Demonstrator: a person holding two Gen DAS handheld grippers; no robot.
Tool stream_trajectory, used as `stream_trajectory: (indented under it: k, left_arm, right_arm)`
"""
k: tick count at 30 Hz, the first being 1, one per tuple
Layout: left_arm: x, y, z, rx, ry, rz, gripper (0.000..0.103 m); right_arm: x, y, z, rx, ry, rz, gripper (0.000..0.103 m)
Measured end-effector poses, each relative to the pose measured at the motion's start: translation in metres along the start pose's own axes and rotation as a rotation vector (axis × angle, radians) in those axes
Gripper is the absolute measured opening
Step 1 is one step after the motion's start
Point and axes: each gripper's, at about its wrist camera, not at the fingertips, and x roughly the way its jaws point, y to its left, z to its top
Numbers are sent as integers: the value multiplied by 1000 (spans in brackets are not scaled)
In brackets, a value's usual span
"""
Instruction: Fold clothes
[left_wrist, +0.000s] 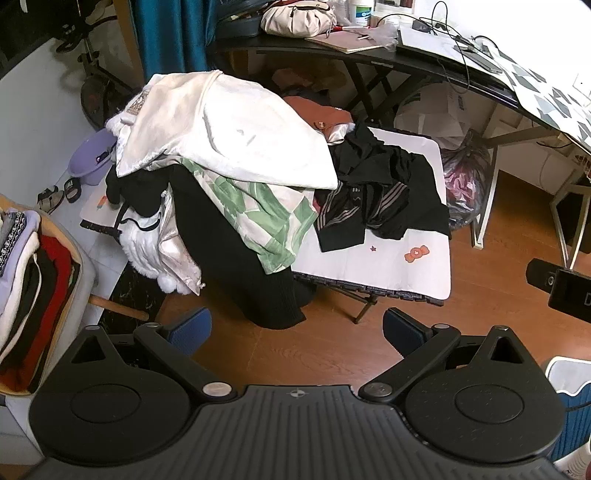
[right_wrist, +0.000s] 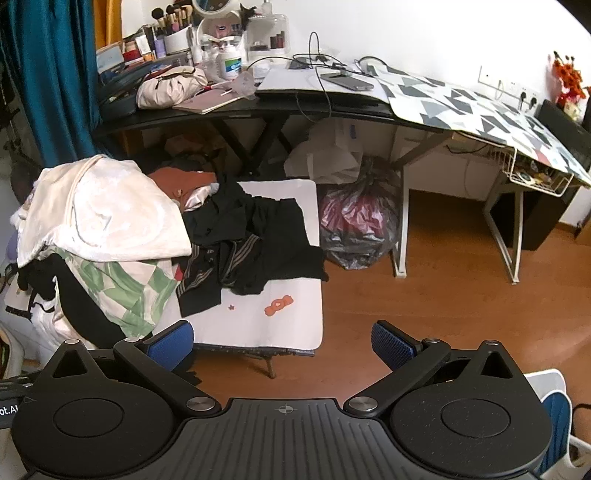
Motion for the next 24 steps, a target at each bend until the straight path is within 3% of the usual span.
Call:
stream_trajectory:
  k: [24]
  left_arm:
    - [1, -2, 2, 6, 9, 3, 101]
  right_arm:
    - [2, -2, -1, 5, 3, -2, 102]
